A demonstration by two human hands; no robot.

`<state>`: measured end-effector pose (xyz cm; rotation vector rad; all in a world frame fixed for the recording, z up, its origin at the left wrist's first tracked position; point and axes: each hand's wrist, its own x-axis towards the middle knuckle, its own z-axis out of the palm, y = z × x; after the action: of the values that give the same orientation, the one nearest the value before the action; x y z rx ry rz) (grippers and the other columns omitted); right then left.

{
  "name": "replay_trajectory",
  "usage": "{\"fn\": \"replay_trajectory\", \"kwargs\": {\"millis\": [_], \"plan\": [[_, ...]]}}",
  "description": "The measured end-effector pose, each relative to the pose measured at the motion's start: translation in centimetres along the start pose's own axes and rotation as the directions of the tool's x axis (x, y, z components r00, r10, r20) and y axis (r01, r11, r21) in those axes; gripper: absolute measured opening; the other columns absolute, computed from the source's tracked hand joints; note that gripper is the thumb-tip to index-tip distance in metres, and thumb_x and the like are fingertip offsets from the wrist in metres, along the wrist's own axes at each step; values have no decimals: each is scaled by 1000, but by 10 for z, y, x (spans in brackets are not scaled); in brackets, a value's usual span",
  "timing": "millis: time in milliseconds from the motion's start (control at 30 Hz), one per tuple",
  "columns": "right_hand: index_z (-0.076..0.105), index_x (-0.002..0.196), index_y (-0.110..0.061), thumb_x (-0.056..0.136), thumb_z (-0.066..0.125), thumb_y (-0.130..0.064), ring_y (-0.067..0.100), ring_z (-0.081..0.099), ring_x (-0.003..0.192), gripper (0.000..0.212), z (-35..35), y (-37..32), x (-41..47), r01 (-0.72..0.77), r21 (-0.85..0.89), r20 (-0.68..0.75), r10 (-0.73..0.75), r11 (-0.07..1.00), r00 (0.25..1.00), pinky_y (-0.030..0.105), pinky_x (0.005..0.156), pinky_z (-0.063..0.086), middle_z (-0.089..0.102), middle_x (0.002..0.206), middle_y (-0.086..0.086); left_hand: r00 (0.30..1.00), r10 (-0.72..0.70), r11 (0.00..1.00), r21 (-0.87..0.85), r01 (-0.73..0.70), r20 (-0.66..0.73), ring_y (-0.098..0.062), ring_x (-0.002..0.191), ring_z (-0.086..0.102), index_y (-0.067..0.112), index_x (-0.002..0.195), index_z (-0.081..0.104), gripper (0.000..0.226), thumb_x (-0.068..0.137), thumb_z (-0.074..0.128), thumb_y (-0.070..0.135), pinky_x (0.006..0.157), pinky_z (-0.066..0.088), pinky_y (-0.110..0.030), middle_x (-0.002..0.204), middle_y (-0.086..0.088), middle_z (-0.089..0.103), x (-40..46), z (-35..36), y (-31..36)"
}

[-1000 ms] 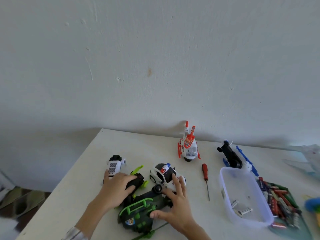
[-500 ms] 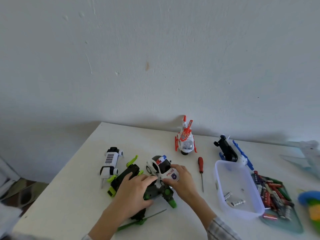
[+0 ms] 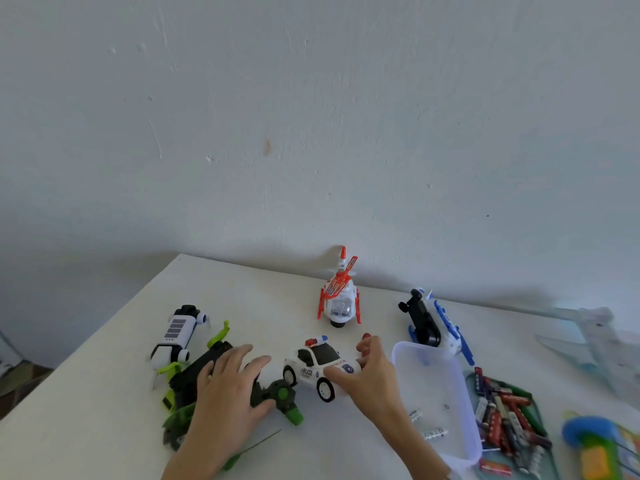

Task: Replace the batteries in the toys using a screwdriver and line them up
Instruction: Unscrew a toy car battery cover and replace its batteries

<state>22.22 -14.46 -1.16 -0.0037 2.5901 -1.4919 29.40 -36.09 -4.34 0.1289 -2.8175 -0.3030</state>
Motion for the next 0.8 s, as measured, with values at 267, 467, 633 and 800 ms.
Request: {"fn": "replay_trajectory", "kwargs": {"millis": [267, 467, 633, 800], "plan": [[44, 97, -18, 60, 83, -36, 21, 67, 57, 57, -63, -2, -1, -98, 238, 111, 74, 966, 991, 32, 52, 53, 70, 76, 14, 990, 136, 991, -10, -136, -31, -25, 132, 32, 28, 152, 19, 143, 29, 81, 69, 95, 41, -53, 146, -7, 36, 6, 21, 84], [50, 98, -4, 65, 83, -36, 26, 62, 52, 56, -88, 1, 7, -280, 311, 319, 177, 908, 931, 29, 47, 49, 66, 87, 20, 889, 44, 870, -420, -258, -455, -9, 113, 55, 27, 126, 50, 61, 70, 67, 48, 83, 55, -31, 129, 8, 51, 8, 19, 109], [54, 106, 4, 68, 81, -32, 27, 61, 54, 59, -85, -4, 9, -323, 445, 405, 134, 835, 905, 28, 45, 47, 63, 84, 21, 869, -291, 740, -670, -61, -400, -15, 117, 52, 23, 129, 49, 78, 63, 87, 39, 93, 48, -30, 127, 3, 50, 1, 17, 113], [54, 100, 2, 54, 78, -37, 28, 60, 58, 65, -61, -5, 1, -280, 650, 374, 23, 706, 927, 29, 44, 45, 64, 75, 16, 814, -539, -95, -976, 198, 218, -17, 106, 63, 40, 139, 32, 91, 66, 84, 26, 96, 45, -41, 127, -7, 59, 0, 3, 130]]}}
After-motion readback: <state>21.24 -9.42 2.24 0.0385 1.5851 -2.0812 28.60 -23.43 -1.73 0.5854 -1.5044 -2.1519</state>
